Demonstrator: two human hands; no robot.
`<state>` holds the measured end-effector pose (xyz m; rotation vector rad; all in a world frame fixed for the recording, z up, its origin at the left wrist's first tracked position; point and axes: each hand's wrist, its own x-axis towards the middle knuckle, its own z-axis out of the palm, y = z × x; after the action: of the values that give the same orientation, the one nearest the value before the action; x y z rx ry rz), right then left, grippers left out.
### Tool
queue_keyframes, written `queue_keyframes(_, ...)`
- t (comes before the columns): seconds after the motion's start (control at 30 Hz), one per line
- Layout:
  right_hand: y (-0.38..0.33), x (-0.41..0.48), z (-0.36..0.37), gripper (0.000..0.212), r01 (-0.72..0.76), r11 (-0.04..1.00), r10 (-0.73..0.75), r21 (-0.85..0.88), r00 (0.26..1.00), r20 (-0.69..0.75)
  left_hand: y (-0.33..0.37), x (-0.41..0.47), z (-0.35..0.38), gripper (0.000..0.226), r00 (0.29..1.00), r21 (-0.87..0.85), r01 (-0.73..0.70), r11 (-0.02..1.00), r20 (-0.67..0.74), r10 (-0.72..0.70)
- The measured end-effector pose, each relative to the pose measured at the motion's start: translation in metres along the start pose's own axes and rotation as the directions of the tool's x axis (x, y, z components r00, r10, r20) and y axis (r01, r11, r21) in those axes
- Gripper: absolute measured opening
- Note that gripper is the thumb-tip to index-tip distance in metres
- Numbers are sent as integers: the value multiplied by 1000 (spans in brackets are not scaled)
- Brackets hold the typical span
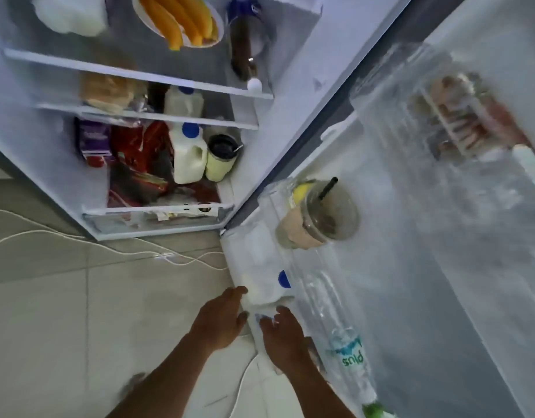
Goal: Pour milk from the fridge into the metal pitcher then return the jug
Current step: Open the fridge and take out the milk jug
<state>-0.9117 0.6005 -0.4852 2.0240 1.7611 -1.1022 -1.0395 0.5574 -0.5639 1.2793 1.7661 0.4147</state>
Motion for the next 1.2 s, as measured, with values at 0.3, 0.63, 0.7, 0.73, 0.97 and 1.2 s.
queue_keyframes(0.3, -13, 72, 49, 66, -227, 945, 257, 236, 961, -104, -37, 46, 43, 62, 999, -44, 17, 999, 34, -16)
queue_keyframes(0.63, -4, 111, 49, 27, -299, 636, 407, 711, 913, 20, -61, 61, 42, 63, 1000, -29, 13, 999, 26, -12)
queue_keyframes(0.7, -6, 112, 52, 22, -231, 762, 340, 605, 938, -71, -65, 60, 39, 66, 999, -19, 16, 1000, 38, -15)
queue_keyframes(0.73, -9, 110, 55, 24, -205, 812, 308, 546, 946, -104, -68, 58, 36, 67, 999, -16, 19, 1000, 49, -19)
queue_keyframes(0.97, -21, 78, 61, 17, 24, 953, 89, 303, 931, -355, -68, 43, 1, 79, 998, 10, 47, 999, 36, -47)
queue_keyframes(1.2, -35, 26, 39, 29, 310, 951, -278, 21, 880, -385, -59, 16, -46, 91, 999, 17, 49, 999, 23, -49)
